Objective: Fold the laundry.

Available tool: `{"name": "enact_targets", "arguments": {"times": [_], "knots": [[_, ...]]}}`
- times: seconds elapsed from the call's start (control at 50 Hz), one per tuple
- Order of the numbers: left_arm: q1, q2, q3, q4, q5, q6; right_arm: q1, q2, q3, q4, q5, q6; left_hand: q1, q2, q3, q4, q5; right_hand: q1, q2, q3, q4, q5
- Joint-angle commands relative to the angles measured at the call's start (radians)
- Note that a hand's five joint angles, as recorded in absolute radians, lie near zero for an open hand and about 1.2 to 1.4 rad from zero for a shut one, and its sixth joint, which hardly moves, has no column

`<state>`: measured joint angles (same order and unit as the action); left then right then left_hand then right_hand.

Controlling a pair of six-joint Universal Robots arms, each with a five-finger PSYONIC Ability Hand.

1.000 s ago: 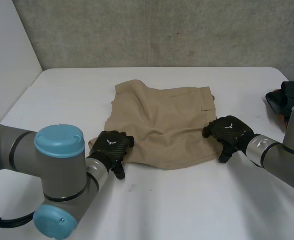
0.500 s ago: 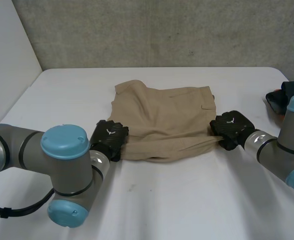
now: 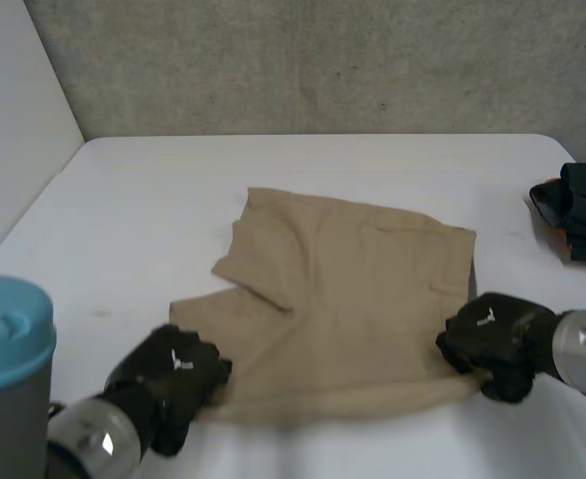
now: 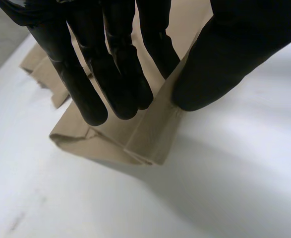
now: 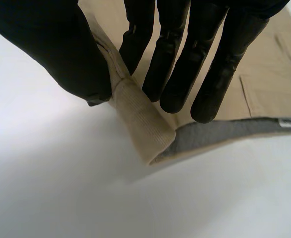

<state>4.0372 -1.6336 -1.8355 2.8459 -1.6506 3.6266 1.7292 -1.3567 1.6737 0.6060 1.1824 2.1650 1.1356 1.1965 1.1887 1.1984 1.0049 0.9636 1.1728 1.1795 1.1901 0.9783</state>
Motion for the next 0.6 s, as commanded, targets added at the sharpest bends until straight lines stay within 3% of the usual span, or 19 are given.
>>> {"name": "enact_targets", "arguments": {"times": [0.02, 0.14, 0.22, 0.36, 0.46, 0.6], "knots": [[-0.064, 0.021, -0.007, -0.083, 0.006, 0.036, -0.004, -0.065, 0.034, 0.109, -0.014, -0.053, 0.261, 0.2, 0.208, 0.198, 0.217, 0.433, 0.223, 0.217, 0.206, 0.243], [-0.057, -0.075, 0.061, 0.027, 0.003, 0.09, 0.0, -0.038, -0.015, 0.019, -0.009, -0.03, 0.261, 0.2, 0.208, 0.198, 0.217, 0.433, 0.223, 0.217, 0.206, 0.243], [-0.029, -0.205, 0.177, 0.18, 0.003, 0.116, 0.013, 0.079, -0.097, -0.109, 0.013, 0.054, 0.261, 0.2, 0.208, 0.198, 0.217, 0.433, 0.223, 0.217, 0.206, 0.243], [0.037, -0.547, 0.554, 0.482, -0.001, 0.124, 0.075, 0.252, -0.291, -0.301, 0.123, 0.213, 0.261, 0.2, 0.208, 0.198, 0.217, 0.433, 0.223, 0.217, 0.206, 0.243], [0.077, -0.742, 0.811, 0.608, 0.005, 0.141, 0.116, 0.399, -0.444, -0.483, 0.25, 0.207, 0.261, 0.2, 0.208, 0.198, 0.217, 0.433, 0.223, 0.217, 0.206, 0.243], [0.106, -1.018, 1.193, 0.662, 0.026, 0.149, 0.121, 0.565, -0.578, -0.713, 0.31, 0.193, 0.261, 0.2, 0.208, 0.198, 0.217, 0.433, 0.223, 0.217, 0.206, 0.243]]}}
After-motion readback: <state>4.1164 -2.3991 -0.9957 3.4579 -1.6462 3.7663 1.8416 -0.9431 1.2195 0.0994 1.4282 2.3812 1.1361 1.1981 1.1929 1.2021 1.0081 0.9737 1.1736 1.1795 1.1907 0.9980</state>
